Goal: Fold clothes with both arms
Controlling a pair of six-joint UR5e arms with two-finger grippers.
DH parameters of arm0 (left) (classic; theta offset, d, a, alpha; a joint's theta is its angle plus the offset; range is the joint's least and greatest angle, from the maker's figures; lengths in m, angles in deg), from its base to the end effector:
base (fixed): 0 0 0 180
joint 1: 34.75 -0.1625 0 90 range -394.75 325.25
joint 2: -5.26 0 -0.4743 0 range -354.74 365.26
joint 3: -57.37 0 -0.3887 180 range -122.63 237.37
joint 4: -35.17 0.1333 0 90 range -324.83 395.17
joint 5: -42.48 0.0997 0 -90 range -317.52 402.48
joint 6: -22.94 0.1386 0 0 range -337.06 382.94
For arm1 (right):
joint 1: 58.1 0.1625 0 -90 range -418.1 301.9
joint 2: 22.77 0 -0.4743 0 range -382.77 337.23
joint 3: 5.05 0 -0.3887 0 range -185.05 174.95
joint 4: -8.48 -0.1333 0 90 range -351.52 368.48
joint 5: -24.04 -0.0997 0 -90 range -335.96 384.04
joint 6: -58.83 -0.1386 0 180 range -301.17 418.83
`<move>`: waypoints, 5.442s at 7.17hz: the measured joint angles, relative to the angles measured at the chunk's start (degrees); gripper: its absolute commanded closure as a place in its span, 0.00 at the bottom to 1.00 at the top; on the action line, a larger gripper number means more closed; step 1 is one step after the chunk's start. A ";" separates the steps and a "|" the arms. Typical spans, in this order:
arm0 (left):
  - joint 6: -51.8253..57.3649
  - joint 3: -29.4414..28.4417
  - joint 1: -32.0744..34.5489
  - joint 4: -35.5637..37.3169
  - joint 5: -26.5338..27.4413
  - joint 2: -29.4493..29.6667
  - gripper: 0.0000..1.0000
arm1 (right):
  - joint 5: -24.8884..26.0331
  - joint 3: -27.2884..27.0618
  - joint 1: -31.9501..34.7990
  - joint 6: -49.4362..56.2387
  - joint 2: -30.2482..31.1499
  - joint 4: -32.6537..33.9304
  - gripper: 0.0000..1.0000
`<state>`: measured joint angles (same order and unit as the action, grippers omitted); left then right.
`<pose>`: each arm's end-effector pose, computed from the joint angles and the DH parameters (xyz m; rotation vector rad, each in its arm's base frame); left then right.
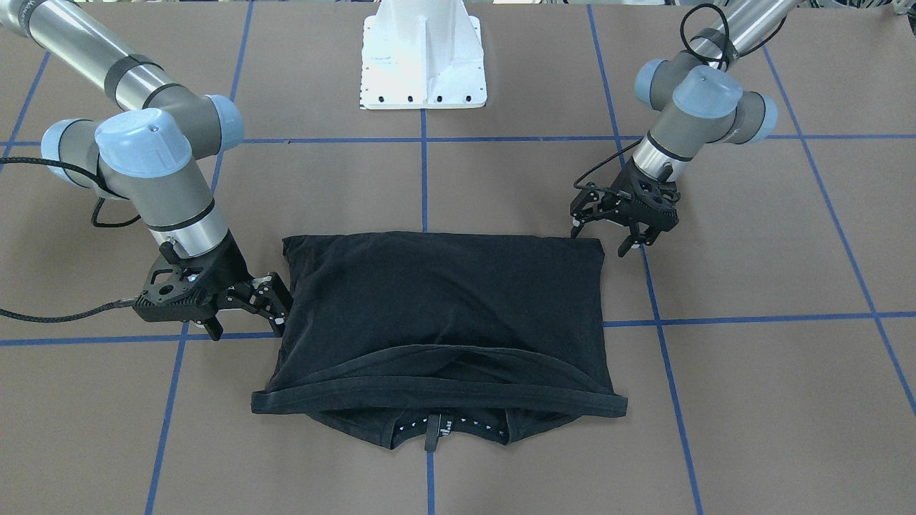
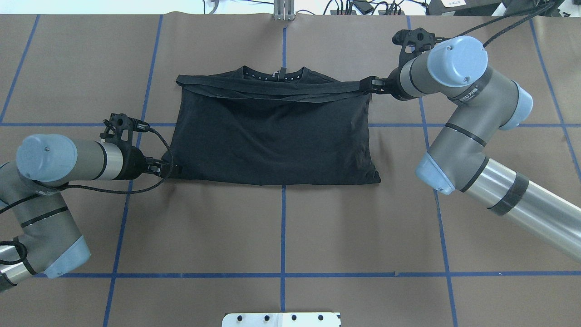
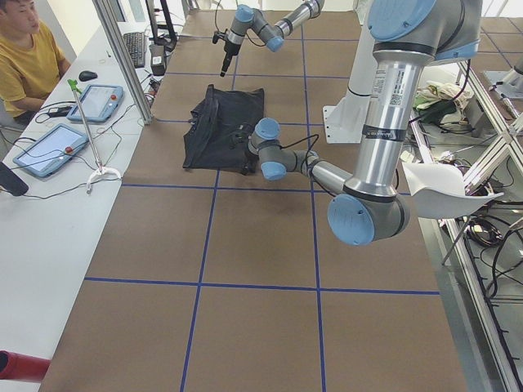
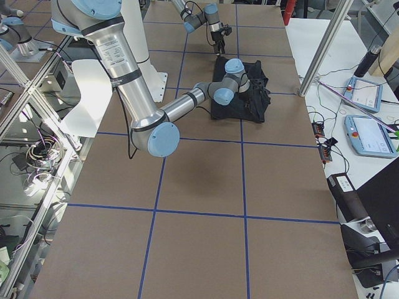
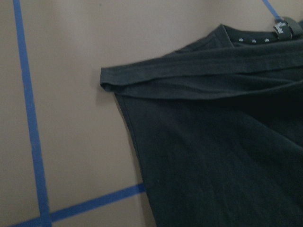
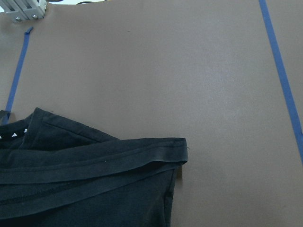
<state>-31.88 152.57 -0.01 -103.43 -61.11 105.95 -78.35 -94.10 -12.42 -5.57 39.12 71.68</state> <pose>0.4573 -0.4397 0.4902 0.4685 1.0393 0.1403 -0.4411 -0.6000 0.4024 0.3847 -0.8804 0.2214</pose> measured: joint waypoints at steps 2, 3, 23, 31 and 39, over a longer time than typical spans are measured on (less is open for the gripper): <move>-1.77 -0.27 -1.83 -0.56 1.02 -0.02 0.26 | 0.08 -0.06 -0.10 -0.02 0.13 0.00 0.00; -2.13 -0.36 -2.13 -0.60 1.14 0.11 0.30 | 0.08 -0.06 -0.12 -0.01 0.15 0.00 0.00; 25.76 -35.54 23.56 -7.80 -8.64 22.62 0.00 | 3.16 6.12 -3.83 -7.39 -6.49 0.01 0.03; 25.45 -33.13 23.88 -7.82 -9.98 20.30 0.00 | 11.83 17.19 -10.37 -15.75 -12.99 -6.66 0.15; 25.23 -33.42 23.96 -7.82 -9.96 20.16 0.00 | 15.37 16.58 -13.07 -15.42 -12.78 -6.66 1.00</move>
<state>-6.65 119.15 23.95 -111.25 -71.08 126.11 -62.98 -77.52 -25.49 -20.99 26.34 65.01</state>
